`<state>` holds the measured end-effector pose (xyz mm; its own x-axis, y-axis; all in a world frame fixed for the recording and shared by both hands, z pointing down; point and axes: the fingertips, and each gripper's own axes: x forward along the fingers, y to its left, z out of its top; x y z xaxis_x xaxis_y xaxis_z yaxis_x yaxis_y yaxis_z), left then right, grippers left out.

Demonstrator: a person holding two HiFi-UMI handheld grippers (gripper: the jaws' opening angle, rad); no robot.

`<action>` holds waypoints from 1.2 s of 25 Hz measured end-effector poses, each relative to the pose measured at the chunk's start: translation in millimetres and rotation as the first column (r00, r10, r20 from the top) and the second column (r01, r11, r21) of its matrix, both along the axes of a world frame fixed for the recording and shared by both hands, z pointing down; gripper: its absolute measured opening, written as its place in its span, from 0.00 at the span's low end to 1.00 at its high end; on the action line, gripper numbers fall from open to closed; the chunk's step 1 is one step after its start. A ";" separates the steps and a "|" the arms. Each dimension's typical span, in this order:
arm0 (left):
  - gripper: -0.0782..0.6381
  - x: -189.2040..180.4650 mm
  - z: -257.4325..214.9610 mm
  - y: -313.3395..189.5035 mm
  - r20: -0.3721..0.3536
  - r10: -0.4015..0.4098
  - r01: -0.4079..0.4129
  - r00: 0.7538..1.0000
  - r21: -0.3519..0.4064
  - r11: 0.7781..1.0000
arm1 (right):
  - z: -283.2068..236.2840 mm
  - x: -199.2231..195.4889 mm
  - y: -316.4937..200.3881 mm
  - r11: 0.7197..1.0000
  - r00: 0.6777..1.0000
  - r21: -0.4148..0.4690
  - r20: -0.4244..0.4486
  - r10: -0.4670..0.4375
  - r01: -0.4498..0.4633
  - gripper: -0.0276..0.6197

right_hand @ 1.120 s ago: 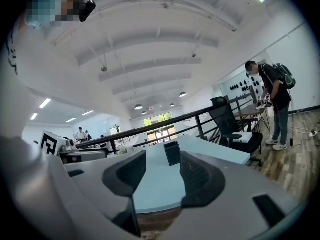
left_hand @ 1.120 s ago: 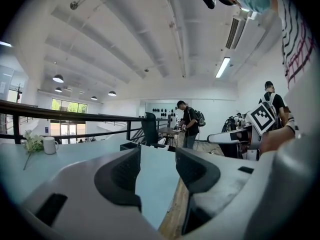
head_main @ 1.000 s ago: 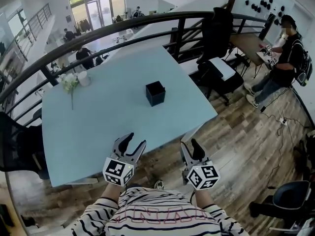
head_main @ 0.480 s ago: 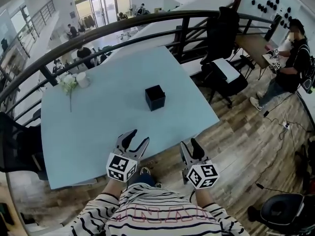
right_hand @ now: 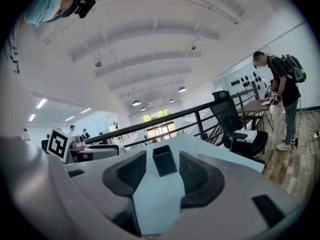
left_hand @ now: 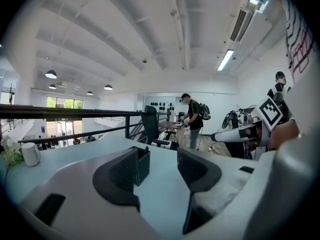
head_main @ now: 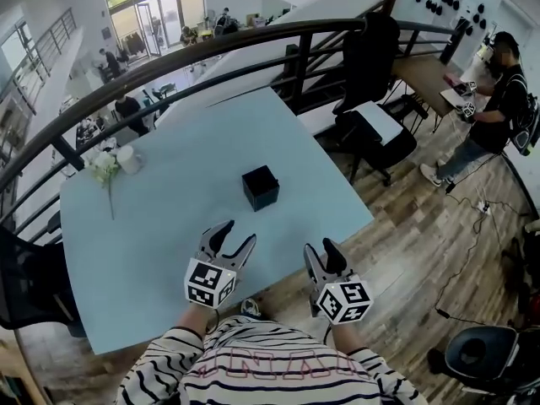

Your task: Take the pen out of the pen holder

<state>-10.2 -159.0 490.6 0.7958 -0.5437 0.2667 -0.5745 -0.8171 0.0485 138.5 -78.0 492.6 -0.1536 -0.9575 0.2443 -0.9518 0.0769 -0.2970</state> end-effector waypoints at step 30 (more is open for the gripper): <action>0.45 97.8 57.3 -120.3 0.084 -0.083 0.088 0.993 -0.061 0.994 | 38.3 62.0 -127.5 0.983 0.986 -0.081 0.009 -0.165 0.165 0.36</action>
